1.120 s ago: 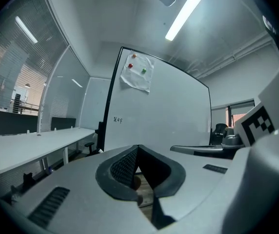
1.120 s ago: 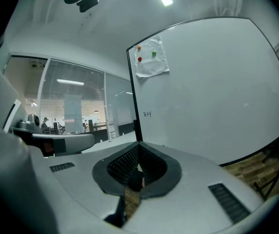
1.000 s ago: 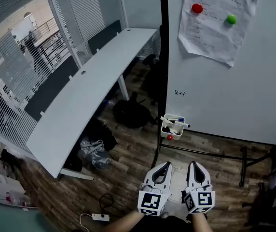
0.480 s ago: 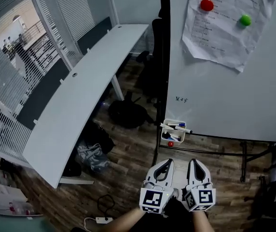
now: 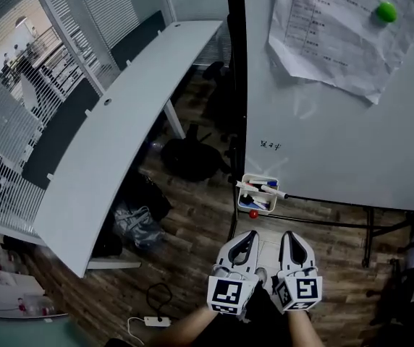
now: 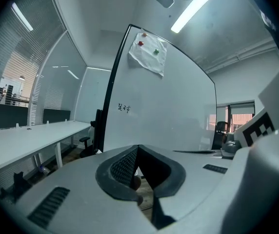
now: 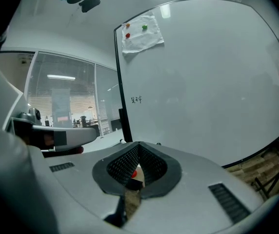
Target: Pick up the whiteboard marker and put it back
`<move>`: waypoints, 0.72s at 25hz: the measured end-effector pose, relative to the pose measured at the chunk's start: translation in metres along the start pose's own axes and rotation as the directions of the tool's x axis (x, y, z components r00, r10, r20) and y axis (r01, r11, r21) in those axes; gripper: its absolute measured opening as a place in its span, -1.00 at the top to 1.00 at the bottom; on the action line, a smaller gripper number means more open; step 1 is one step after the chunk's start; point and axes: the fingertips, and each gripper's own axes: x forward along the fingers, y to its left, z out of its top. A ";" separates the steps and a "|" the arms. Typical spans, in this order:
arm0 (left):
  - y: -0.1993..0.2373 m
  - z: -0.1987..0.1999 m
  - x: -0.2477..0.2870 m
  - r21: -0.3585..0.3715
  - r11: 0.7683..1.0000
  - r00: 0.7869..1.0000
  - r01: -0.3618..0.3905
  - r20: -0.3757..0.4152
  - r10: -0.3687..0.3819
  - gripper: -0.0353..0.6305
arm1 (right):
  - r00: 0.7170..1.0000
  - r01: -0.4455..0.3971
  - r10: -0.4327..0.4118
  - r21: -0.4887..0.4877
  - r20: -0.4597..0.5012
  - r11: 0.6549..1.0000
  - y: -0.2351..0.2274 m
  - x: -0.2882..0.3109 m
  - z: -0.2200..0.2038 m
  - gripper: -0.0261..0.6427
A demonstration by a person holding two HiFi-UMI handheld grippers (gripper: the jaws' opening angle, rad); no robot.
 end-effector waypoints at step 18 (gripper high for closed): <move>0.012 -0.030 0.054 -0.032 0.998 0.997 -0.059 -0.049 0.057 0.87 | 0.995 -0.080 0.082 0.031 -0.060 0.996 -0.032 0.054 -0.036 0.87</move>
